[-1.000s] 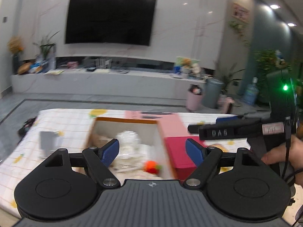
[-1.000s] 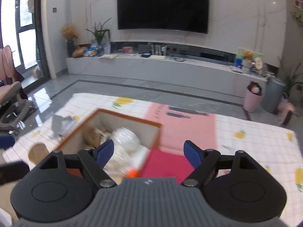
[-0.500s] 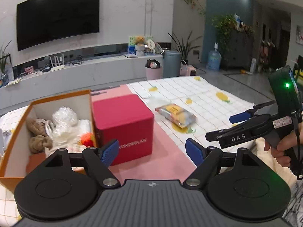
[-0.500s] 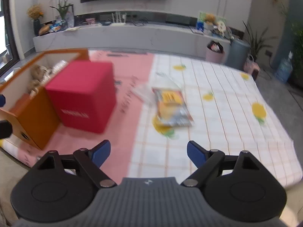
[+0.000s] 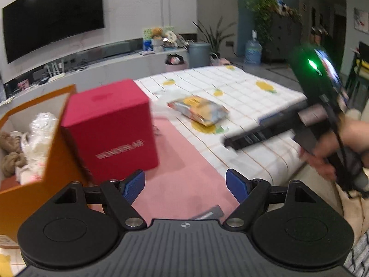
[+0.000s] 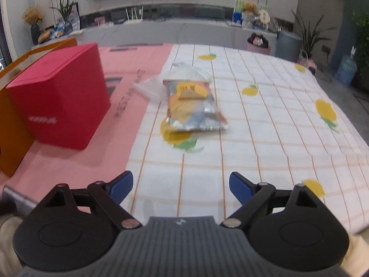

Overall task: Organize soft objects
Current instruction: 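Withdraw both tools from the orange box toward the snack packet on the bed, then grasp the Deegeo snack packet with the right tool while the left tool grasps the white mesh bag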

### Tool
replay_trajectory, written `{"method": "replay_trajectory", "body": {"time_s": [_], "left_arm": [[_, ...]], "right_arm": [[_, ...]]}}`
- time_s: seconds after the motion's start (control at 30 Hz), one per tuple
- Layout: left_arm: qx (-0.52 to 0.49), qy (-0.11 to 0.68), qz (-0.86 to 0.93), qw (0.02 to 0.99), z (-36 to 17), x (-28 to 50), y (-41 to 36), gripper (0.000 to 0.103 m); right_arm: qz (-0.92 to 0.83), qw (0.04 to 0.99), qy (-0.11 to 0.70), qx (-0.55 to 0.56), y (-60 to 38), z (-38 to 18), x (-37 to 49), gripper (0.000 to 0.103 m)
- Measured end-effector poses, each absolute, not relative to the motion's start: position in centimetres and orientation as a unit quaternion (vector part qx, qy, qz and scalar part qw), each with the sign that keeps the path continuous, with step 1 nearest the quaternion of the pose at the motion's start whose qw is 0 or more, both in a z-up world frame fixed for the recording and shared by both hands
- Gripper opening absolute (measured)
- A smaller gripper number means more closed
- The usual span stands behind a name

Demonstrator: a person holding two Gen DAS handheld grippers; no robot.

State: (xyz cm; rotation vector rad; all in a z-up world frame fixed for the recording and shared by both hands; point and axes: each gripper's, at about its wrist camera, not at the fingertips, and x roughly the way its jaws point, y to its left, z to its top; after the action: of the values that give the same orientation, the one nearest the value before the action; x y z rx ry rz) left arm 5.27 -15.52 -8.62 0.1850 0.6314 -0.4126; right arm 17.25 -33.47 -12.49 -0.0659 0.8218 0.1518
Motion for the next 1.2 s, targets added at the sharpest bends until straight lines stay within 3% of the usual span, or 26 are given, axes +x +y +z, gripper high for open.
{"method": "replay_trajectory", "body": {"time_s": [0.07,0.4,0.83,0.9,0.97,1.2], "left_arm": [[0.094,0.309,-0.204,0.924,-9.2,5.1,-15.9,0.093],[0.106,0.322,-0.19,0.921,-10.1,4.9,-16.6,0.093],[0.111,0.327,-0.172,0.923,-9.1,5.9,-16.1,0.093],[0.132,0.326,-0.174,0.92,-8.7,6.4,-16.8,0.093],[0.132,0.333,-0.18,0.916,-8.2,7.3,-17.3,0.093],[0.139,0.347,-0.211,0.903,-5.7,10.8,-20.4,0.093]], "right_arm": [[0.089,0.917,0.388,-0.018,-33.6,-12.8,18.5,0.1],[0.073,0.93,0.356,-0.046,-32.7,-14.1,26.4,0.1],[0.1,0.919,0.382,0.006,-32.7,-16.4,32.0,0.099],[0.106,0.92,0.377,-0.004,-32.9,-16.5,32.0,0.094],[0.107,0.921,0.374,-0.025,-32.9,-16.3,31.9,0.08],[0.137,0.901,0.408,-0.059,-34.4,-15.5,32.0,0.074]]}}
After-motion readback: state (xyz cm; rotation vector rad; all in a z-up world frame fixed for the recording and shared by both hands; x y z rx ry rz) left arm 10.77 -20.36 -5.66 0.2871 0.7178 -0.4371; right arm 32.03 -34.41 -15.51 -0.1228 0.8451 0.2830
